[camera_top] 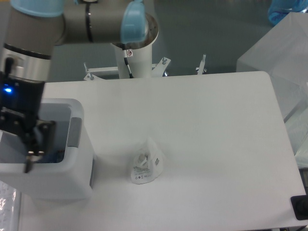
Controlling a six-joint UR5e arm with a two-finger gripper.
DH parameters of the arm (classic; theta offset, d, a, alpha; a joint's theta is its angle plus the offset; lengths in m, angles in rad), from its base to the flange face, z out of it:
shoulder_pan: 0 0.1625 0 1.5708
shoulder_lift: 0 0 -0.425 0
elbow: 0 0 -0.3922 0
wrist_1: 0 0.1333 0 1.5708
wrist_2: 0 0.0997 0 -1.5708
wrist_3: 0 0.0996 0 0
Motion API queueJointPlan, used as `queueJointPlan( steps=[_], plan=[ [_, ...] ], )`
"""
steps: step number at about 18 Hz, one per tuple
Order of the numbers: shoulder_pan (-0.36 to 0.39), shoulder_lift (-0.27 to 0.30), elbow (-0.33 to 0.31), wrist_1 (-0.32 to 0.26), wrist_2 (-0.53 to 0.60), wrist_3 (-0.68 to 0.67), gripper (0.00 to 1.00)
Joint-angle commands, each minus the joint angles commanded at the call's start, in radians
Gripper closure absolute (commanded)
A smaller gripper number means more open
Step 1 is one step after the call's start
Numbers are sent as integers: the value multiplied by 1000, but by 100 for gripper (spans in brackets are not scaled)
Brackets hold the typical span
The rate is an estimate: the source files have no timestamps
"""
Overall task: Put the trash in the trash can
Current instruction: 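Move the open gripper over the crumpled white wrapper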
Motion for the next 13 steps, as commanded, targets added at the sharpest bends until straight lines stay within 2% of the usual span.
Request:
queueJointPlan(
  steps=[3,6,11,13],
  plan=[
    [126,57,-114,0,0,15,1],
    [238,80,-190,-3,-2,55,1],
    [315,80,-267,-23,15,118,0],
    [327,78,-315,-28,79,199,0]
  ],
)
